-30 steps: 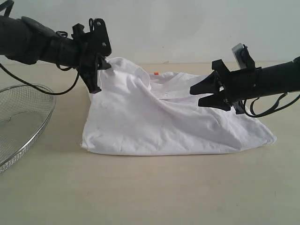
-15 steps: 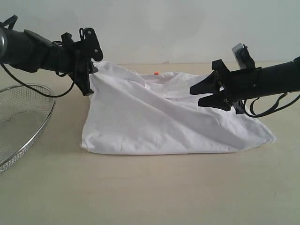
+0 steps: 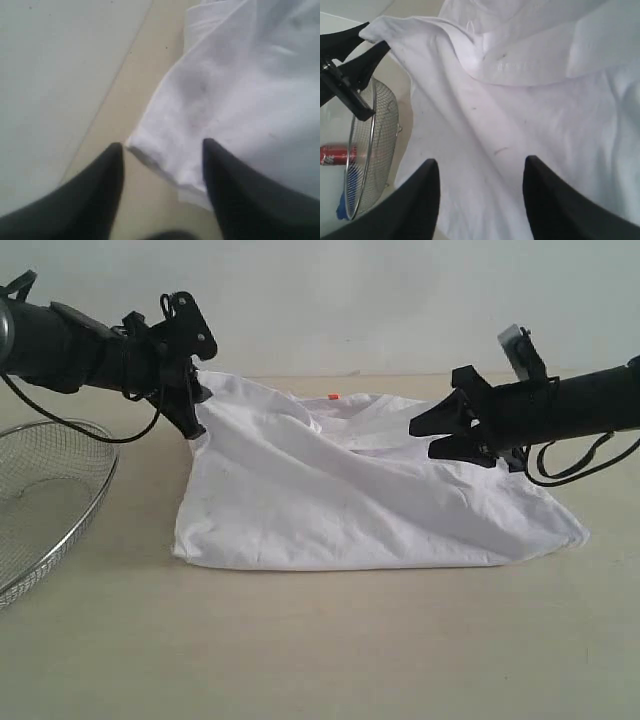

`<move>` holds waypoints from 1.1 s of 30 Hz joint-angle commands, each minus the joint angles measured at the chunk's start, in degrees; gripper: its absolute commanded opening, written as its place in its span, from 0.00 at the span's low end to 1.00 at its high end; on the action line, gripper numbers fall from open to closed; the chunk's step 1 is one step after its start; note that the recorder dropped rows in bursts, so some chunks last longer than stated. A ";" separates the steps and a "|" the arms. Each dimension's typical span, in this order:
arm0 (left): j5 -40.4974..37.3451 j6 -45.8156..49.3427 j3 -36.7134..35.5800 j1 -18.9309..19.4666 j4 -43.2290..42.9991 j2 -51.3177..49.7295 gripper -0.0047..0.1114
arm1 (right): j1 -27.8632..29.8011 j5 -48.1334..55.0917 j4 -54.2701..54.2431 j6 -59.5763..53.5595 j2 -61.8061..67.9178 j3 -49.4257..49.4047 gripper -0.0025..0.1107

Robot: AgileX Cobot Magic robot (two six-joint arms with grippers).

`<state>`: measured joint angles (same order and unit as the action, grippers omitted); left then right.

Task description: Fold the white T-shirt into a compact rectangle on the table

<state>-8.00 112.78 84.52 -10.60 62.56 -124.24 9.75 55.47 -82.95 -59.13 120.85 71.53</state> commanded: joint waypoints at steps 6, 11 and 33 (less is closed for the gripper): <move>2.84 -15.33 0.97 0.25 1.04 3.86 0.68 | 0.51 -10.59 21.51 8.72 -4.35 10.90 0.43; -5.71 -22.79 1.06 0.25 1.04 10.07 0.37 | 0.51 -12.48 42.66 8.23 -4.22 19.13 0.43; -29.53 -46.25 0.84 0.06 -11.43 6.71 0.08 | 0.38 -21.67 55.59 -19.87 1.72 21.74 0.65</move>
<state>-36.95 67.12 85.48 -10.47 51.20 -117.50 9.89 34.26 -25.77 -72.54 122.44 93.02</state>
